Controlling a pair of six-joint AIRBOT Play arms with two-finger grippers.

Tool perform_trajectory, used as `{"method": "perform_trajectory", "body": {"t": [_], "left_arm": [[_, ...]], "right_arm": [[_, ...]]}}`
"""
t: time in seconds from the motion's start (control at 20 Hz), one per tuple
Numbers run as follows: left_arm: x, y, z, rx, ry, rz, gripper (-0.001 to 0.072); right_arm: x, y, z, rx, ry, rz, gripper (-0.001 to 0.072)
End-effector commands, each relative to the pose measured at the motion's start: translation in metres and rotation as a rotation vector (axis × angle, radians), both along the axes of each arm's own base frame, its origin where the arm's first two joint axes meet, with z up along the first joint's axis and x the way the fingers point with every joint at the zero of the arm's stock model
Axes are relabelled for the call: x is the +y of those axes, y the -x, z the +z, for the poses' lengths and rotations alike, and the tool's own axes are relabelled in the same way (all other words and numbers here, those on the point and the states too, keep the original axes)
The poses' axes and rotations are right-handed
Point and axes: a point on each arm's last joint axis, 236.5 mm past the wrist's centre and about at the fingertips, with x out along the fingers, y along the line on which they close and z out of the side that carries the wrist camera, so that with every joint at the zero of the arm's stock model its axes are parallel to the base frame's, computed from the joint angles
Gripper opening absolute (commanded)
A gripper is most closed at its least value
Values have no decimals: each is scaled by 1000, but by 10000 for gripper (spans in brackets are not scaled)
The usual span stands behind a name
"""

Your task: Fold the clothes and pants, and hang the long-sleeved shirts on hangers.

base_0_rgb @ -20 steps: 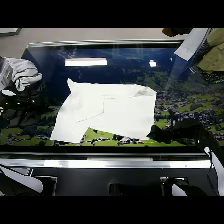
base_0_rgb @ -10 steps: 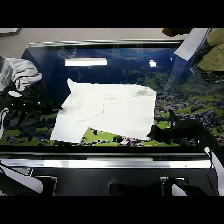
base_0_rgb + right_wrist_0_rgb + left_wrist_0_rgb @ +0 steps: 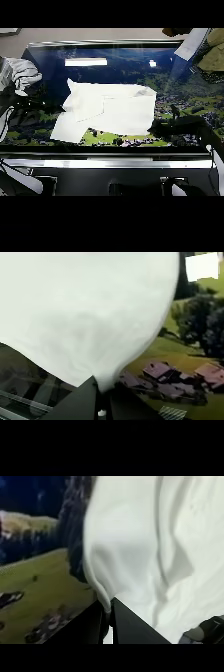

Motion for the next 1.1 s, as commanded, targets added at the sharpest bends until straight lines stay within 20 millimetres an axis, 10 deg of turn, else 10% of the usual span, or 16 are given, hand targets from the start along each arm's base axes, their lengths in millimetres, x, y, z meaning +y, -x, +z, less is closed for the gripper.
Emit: {"method": "perform_trajectory", "body": {"t": [0.0, 0.15, 0.3, 0.55, 0.8, 1.05], "left_arm": [[-11, -27, 60, -135, 62, 19, 18], [-18, -54, 164, -373, 92, 45, 17], [-21, -51, 295, -658, 40, 51, 17], [-41, 38, 499, -1116, -61, 116, 18], [-26, 158, 615, -1434, -238, 386, 17], [-4, 218, 645, -1515, -334, 573, 18]], "right_arm": [[-2, -40, 49, -134, 8, 25, 30], [-6, -89, 143, -367, 37, 65, 29], [-14, -120, 282, -711, 111, 50, 29], [-27, -68, 502, -1216, 272, -41, 30], [-28, 40, 608, -1504, 335, -161, 30], [-44, 94, 654, -1634, 276, -354, 30]]}}
